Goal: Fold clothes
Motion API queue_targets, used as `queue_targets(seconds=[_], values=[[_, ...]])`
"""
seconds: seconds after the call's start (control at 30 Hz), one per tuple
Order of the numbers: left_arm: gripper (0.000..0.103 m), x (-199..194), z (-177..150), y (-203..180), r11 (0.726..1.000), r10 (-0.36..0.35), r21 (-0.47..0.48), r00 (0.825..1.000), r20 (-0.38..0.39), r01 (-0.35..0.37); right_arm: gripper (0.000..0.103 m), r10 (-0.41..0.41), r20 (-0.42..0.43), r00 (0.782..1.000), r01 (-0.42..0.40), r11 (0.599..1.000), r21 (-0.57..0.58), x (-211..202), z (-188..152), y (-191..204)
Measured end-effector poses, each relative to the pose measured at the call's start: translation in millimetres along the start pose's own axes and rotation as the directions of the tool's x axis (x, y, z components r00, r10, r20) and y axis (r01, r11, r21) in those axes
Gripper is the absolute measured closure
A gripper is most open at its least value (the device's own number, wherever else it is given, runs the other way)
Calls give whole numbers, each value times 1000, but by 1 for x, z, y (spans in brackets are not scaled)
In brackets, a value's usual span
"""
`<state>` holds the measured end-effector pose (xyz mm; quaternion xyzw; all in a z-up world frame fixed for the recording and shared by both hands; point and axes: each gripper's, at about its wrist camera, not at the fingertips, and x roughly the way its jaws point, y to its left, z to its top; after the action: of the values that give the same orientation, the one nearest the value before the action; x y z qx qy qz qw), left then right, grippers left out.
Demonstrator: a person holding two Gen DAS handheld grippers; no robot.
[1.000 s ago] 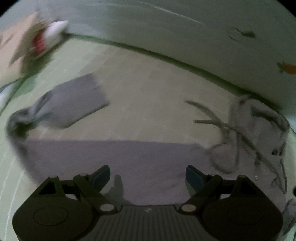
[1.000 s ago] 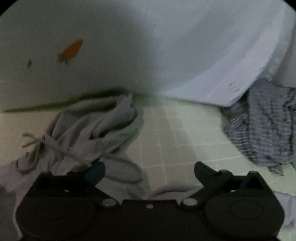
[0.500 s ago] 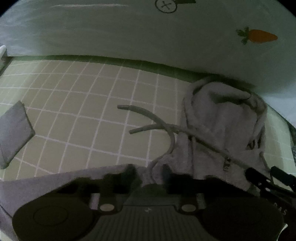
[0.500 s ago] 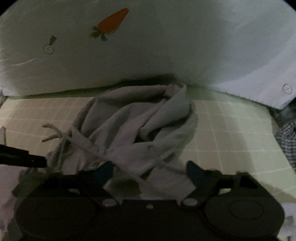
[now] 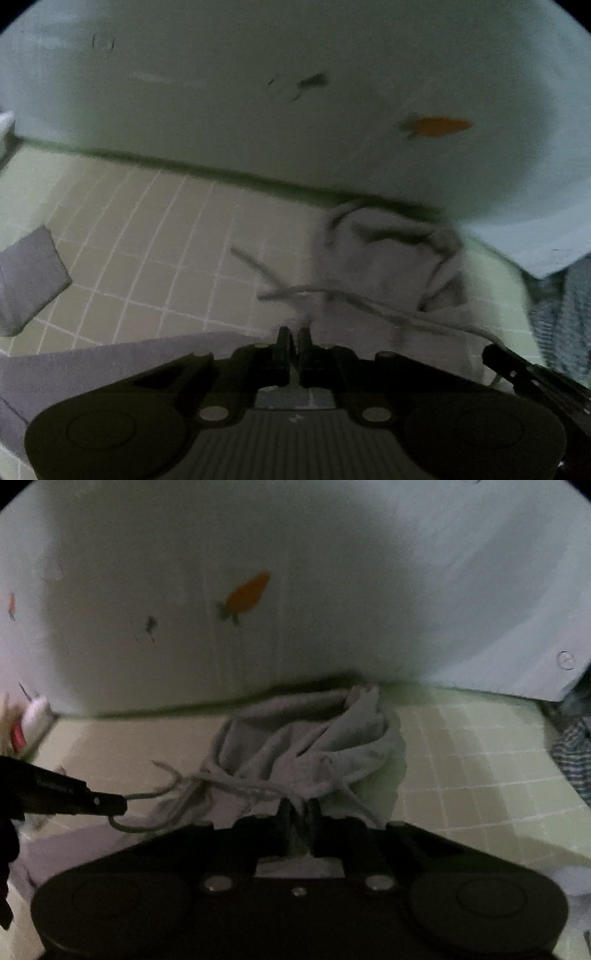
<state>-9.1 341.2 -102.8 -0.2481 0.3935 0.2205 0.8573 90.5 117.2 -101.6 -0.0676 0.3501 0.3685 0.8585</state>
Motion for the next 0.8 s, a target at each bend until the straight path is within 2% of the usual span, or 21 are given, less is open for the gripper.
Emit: queue_targets(seconds=[0.07,0.17,0.27,0.37,0.53,0.63,0.8], values=[[99,-16,-5,-10,1000,-9,26,1000,25,8,98,-5,28,1000,4,1000,16,-16,0,-4],[99,-34,-16,-20,997,-65,47,998,17,65,98,-15,54,998,13,999,46,-36,-2,-12],[99,-47,-30,-29,987,-146,68,989,-34,148,98,-15,70,997,9,997,78,-58,-6,-19],[99,-57,-48,-41,975,-185,114,980,-69,192,98,-7,82,997,0,996,88,-75,-14,-22],[96,-63,-67,-46,977,-163,122,982,-94,174,98,3,46,999,-9,993,120,-90,-35,-24],[86,-74,-77,-45,980,-158,106,983,-93,167,97,4,19,1000,-6,991,131,-98,-50,-25],[77,-86,-94,-38,990,-120,66,989,-90,126,96,1,-11,1000,1,990,143,-109,-70,-25]])
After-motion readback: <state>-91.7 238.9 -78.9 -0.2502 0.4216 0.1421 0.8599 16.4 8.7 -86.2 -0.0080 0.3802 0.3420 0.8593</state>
